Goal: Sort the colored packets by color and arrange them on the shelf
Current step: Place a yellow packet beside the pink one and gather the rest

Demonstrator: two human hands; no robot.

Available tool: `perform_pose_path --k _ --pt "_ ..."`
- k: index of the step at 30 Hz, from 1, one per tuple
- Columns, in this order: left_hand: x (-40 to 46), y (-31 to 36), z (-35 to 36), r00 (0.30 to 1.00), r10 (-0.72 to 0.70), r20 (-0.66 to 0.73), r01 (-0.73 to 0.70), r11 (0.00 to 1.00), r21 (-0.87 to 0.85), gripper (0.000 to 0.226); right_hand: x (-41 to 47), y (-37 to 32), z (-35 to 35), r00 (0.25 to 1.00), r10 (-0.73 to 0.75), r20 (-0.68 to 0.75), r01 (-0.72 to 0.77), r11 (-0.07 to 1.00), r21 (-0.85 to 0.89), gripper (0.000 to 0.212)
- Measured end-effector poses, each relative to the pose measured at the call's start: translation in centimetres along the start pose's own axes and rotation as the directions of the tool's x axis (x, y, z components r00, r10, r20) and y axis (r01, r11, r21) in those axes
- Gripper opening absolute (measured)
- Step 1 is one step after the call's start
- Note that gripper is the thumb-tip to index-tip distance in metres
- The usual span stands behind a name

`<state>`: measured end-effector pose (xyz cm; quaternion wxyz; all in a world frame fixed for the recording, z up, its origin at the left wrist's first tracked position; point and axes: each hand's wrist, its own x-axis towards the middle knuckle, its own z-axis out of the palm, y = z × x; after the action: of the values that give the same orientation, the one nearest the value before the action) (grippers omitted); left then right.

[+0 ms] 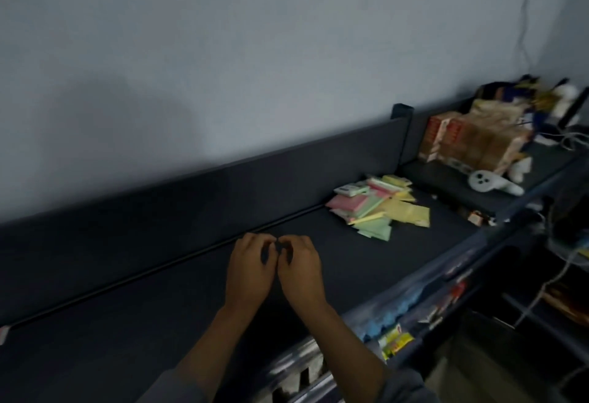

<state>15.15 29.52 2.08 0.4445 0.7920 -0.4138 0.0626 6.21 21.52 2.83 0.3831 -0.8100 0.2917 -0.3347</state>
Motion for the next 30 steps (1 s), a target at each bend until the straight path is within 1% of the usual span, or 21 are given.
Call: perform_pose_path --k 5,11,18,22,25,30 --pt "0.3 4.7 6.6 0.996 0.05 0.073 -0.048 0.998 -0.026 0.012 0.3 4.7 -6.2 0.992 0.072 -0.102 -0.073 0.997 -0.012 0.018" --pt "-0.4 10.2 12.8 0.983 0.109 0.144 -0.104 0.994 -0.04 0.014 -0.5 9.3 -12.9 0.975 0.105 -0.198 -0.109 0.994 -0.011 0.018" --pt "-0.8 16.7 18.2 0.961 0.187 0.206 -0.176 0.982 -0.074 0.013 -0.9 13.4 -20.0 0.954 0.164 -0.251 -0.171 0.985 -0.006 0.017" --pt "-1.1 19.4 21.0 0.932 0.255 0.257 -0.24 0.967 -0.088 0.013 -1.5 15.2 -23.4 0.933 0.201 -0.298 -0.21 0.978 0.002 0.018" --pt "-1.1 21.1 23.0 0.917 0.276 0.289 -0.258 0.961 -0.099 0.014 -1.9 16.5 -25.7 0.917 0.239 -0.319 -0.246 0.969 0.018 0.019" --pt "-0.8 24.3 26.2 0.897 0.315 0.31 -0.284 0.948 -0.142 0.016 -1.7 19.1 -28.7 0.895 0.241 -0.376 -0.253 0.967 0.017 0.016"
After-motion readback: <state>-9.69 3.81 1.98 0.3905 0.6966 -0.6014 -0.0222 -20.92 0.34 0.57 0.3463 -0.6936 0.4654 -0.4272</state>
